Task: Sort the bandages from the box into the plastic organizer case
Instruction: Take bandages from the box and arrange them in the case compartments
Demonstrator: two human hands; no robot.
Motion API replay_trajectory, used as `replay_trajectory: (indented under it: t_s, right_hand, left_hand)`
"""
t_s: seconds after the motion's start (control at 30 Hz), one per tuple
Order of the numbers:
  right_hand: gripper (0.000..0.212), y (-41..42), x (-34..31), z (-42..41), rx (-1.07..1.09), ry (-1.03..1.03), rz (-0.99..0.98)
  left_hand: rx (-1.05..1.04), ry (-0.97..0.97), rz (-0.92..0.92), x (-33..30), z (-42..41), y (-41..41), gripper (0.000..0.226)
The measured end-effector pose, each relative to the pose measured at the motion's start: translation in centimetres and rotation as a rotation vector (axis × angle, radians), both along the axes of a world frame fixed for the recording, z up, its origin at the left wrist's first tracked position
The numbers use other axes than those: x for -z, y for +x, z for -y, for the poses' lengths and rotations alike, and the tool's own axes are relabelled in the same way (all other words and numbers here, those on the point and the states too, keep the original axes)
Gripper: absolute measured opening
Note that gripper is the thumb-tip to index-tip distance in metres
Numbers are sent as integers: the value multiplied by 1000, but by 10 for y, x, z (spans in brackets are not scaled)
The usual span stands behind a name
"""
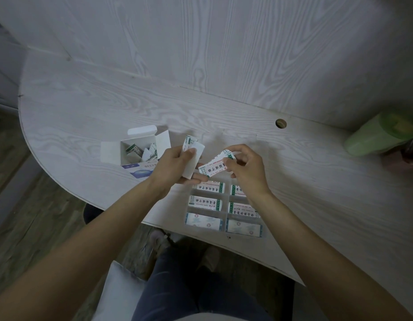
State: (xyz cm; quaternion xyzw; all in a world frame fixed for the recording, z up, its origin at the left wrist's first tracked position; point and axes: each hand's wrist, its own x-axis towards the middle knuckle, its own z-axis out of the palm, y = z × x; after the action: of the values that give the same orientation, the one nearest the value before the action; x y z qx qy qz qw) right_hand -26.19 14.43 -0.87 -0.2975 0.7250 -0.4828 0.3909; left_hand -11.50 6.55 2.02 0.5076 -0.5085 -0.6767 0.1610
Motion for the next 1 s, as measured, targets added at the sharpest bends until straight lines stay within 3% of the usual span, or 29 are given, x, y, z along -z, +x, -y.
replay_trajectory:
  t_s: [0.1,0.2,0.37,0.57,0.73,1.0]
  right_hand:
    - [23,1,5,2,-68,20,-90]
    - [11,0,12,0,-209,68,-258]
    - [16,4,25,-6,-337,147,-449]
    - [16,9,40,-8,-387,233,-575]
    - [16,10,42,-10,-409,280,-692]
    - [25,14,45,-13,-471,344,-786]
  left_hand:
    - [-19,-43,29,5,4,3,16]
    - [18,-89,38,15,6,5,21]
    - [86,-180,99,31,5,6,22]
    - [206,-278,230,44,-2,9,29]
    - [370,-469,430,52,3,17,33]
    - [487,-575,511,53,2,15,26]
